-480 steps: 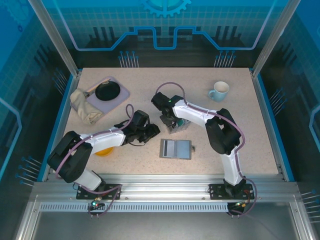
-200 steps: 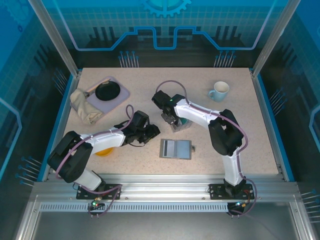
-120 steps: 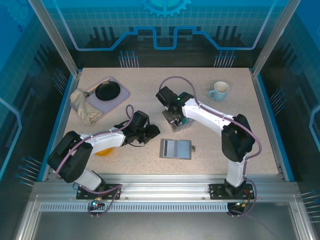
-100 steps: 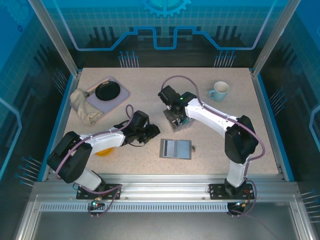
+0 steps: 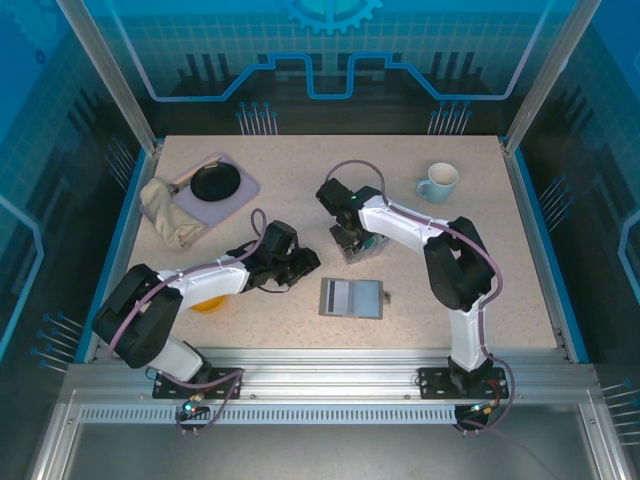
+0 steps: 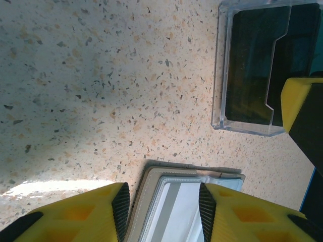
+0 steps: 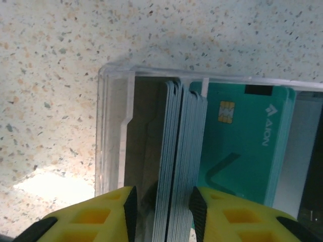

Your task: Put the credit cards into the card holder

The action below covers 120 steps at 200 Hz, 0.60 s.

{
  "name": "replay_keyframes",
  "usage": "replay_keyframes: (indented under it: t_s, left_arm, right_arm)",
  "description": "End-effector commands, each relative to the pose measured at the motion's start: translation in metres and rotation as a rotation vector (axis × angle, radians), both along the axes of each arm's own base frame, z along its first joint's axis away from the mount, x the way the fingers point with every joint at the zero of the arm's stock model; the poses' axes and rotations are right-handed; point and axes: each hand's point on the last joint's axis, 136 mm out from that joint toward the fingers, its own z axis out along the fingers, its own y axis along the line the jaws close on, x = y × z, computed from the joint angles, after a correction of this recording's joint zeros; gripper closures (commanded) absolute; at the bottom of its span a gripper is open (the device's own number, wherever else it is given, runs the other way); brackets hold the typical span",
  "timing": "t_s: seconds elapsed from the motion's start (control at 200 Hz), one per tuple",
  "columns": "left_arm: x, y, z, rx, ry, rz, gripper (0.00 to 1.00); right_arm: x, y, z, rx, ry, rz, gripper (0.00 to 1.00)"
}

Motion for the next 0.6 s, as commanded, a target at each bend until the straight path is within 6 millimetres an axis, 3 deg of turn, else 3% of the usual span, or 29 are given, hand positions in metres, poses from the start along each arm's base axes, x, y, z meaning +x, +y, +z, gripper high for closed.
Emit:
replay_keyframes:
  t_s: [0.0,0.275,0.595]
  left_arm:
    - [-0.002,0.001,0.003,-0.012,0.015,0.004,0.56]
    - [-0.002,0.000,0.002,-0.016,0.018,0.000,0.56]
    - [-0.001,0.000,0.002,-0.016,0.019,0.000,0.56]
  right_arm:
    - [0.009,-0.002,0.000,-0.065,-0.038,0.018,0.63]
    - [0.009,-0.005,-0.017,-0.126,-0.032,0.033,0.60]
    - [0.015,-0.009,0.002,-0.152,-0.099,0.027,0.60]
